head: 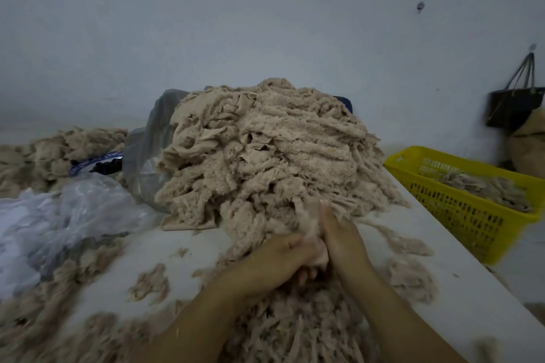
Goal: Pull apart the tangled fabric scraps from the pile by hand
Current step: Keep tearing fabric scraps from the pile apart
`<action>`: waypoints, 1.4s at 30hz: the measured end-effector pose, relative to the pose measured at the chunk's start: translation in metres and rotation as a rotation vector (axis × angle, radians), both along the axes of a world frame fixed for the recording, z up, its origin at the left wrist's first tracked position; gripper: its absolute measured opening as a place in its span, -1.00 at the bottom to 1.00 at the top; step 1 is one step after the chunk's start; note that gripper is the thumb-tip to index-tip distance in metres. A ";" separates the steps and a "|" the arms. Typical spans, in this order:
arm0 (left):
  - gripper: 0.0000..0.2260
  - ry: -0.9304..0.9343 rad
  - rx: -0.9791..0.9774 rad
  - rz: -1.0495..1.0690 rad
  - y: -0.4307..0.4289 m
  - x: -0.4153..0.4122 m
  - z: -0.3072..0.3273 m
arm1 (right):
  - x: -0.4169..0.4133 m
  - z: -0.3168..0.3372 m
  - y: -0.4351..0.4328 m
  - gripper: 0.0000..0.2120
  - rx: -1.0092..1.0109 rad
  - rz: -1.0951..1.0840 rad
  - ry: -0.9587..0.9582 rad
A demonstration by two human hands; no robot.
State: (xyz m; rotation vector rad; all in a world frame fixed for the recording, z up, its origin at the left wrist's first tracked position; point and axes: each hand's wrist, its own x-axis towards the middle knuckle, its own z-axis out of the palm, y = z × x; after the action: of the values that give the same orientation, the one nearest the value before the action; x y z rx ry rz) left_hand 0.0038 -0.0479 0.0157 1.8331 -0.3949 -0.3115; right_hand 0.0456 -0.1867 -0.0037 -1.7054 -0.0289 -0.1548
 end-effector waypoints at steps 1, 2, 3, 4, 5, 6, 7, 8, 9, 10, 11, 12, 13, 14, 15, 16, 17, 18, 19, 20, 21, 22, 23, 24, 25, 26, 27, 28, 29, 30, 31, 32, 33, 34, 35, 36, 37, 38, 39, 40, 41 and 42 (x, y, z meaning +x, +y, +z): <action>-0.56 0.001 -0.074 0.095 -0.001 0.003 0.000 | -0.003 0.001 0.003 -0.52 -0.075 0.013 -0.046; -0.42 0.019 -0.145 0.171 -0.001 0.006 0.002 | -0.006 0.001 0.006 -0.48 -0.132 0.043 -0.081; -0.32 0.049 -0.212 0.217 -0.001 0.010 0.004 | -0.009 0.001 0.009 -0.45 -0.171 0.083 -0.107; -0.33 0.119 -0.267 0.281 -0.001 0.014 0.009 | -0.011 0.001 0.012 -0.44 -0.202 0.124 -0.129; -0.44 0.231 -0.336 0.368 -0.001 0.022 0.012 | -0.013 -0.001 0.016 -0.46 -0.232 0.156 -0.146; -0.58 0.350 -0.413 0.457 -0.003 0.029 0.015 | -0.014 -0.002 0.019 -0.49 -0.255 0.188 -0.160; -0.69 0.439 -0.469 0.508 -0.004 0.036 0.019 | -0.015 -0.004 0.022 -0.52 -0.283 0.221 -0.173; -0.74 0.472 -0.519 0.509 -0.003 0.041 0.020 | -0.016 -0.005 0.024 -0.54 -0.312 0.248 -0.196; -0.72 0.476 -0.558 0.521 0.000 0.047 0.020 | -0.017 -0.007 0.025 -0.54 -0.342 0.265 -0.225; -0.66 0.480 -0.626 0.552 0.002 0.055 0.023 | -0.019 -0.007 0.025 -0.53 -0.355 0.270 -0.258; -0.59 0.503 -0.730 0.603 0.006 0.064 0.027 | -0.020 -0.007 0.024 -0.52 -0.352 0.257 -0.283; -0.52 0.535 -0.822 0.654 0.010 0.074 0.030 | -0.020 -0.006 0.022 -0.50 -0.326 0.231 -0.295; -0.46 0.568 -0.899 0.708 0.016 0.080 0.034 | -0.020 -0.004 0.019 -0.49 -0.281 0.190 -0.274; -0.48 0.603 -0.963 0.753 0.021 0.084 0.038 | -0.019 -0.002 0.016 -0.46 -0.216 0.142 -0.231; -0.56 0.632 -1.006 0.788 0.026 0.087 0.038 | -0.018 -0.001 0.013 -0.43 -0.142 0.094 -0.179; -0.66 0.647 -1.066 0.806 0.031 0.090 0.036 | -0.017 0.000 0.011 -0.39 -0.079 0.045 -0.134; -0.70 0.642 -1.140 0.808 0.036 0.091 0.034 | -0.015 -0.001 0.009 -0.36 -0.039 -0.006 -0.101; -0.70 0.623 -1.227 0.789 0.041 0.093 0.029 | -0.014 -0.002 0.007 -0.36 -0.001 -0.056 -0.076; -0.68 0.591 -1.281 0.757 0.044 0.092 0.024 | -0.011 -0.002 0.005 -0.40 0.052 -0.101 -0.052; -0.67 0.550 -1.287 0.694 0.043 0.089 0.022 | -0.008 -0.002 0.002 -0.46 0.115 -0.152 -0.027; -0.66 0.513 -1.272 0.593 0.040 0.084 0.022 | -0.004 -0.001 -0.001 -0.51 0.176 -0.218 0.004; -0.66 0.490 -1.265 0.454 0.035 0.076 0.024 | -0.001 0.001 -0.004 -0.51 0.230 -0.286 0.036; -0.69 0.460 -1.256 0.313 0.030 0.068 0.028 | 0.003 0.001 -0.008 -0.49 0.271 -0.334 0.058; -0.72 0.417 -1.241 0.219 0.026 0.061 0.032 | 0.005 0.001 -0.010 -0.46 0.291 -0.351 0.073; -0.75 0.374 -1.234 0.202 0.024 0.057 0.036 | 0.006 0.001 -0.011 -0.45 0.295 -0.350 0.083; -0.77 0.347 -1.257 0.252 0.026 0.054 0.039 | 0.006 0.001 -0.011 -0.45 0.293 -0.354 0.097; -0.78 0.330 -1.310 0.338 0.031 0.053 0.040 | 0.007 -0.001 -0.013 -0.48 0.300 -0.369 0.105; -0.77 0.323 -1.385 0.427 0.039 0.052 0.041 | 0.009 -0.002 -0.015 -0.49 0.320 -0.395 0.112; -0.76 0.313 -1.462 0.498 0.050 0.052 0.040 | 0.013 -0.003 -0.020 -0.49 0.357 -0.439 0.120; -0.74 0.301 -1.520 0.547 0.061 0.052 0.036 | 0.017 -0.002 -0.027 -0.46 0.401 -0.495 0.139; -0.73 0.293 -1.540 0.572 0.069 0.051 0.032 | 0.022 -0.002 -0.035 -0.45 0.429 -0.549 0.150; -0.73 0.296 -1.528 0.572 0.075 0.049 0.027 | 0.025 -0.002 -0.040 -0.45 0.436 -0.583 0.165; -0.73 0.310 -1.490 0.556 0.077 0.046 0.021 | 0.027 -0.003 -0.043 -0.46 0.418 -0.586 0.172; -0.73 0.327 -1.436 0.534 0.076 0.043 0.016 | 0.027 -0.005 -0.041 -0.48 0.396 -0.550 0.169; -0.72 0.330 -1.359 0.518 0.072 0.040 0.012 | 0.026 -0.006 -0.036 -0.51 0.371 -0.498 0.144; -0.71 0.308 -1.244 0.519 0.065 0.038 0.009 | 0.022 -0.005 -0.028 -0.55 0.328 -0.443 0.102; -0.70 0.252 -1.082 0.535 0.057 0.035 0.007 | 0.017 -0.004 -0.019 -0.60 0.254 -0.381 0.042; -0.69 0.161 -0.884 0.548 0.049 0.032 0.005 | 0.011 -0.002 -0.011 -0.64 0.172 -0.299 -0.029; -0.69 0.052 -0.662 0.544 0.041 0.028 0.004 | 0.006 0.000 -0.004 -0.66 0.115 -0.202 -0.103; -0.72 -0.050 -0.453 0.502 0.034 0.025 0.003 | -0.001 0.003 0.001 -0.69 0.077 -0.099 -0.167; -0.74 -0.118 -0.287 0.418 0.027 0.021 0.002 | -0.005 0.004 0.004 -0.70 0.050 -0.012 -0.229; -0.74 -0.147 -0.181 0.328 0.021 0.016 0.003 | -0.010 0.006 0.006 -0.70 0.035 0.056 -0.276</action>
State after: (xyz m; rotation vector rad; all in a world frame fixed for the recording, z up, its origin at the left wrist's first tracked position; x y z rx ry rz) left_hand 0.0194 -0.0265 0.0189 1.7129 -0.2095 0.0827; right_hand 0.0352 -0.1803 0.0025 -1.6358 -0.2770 -0.3456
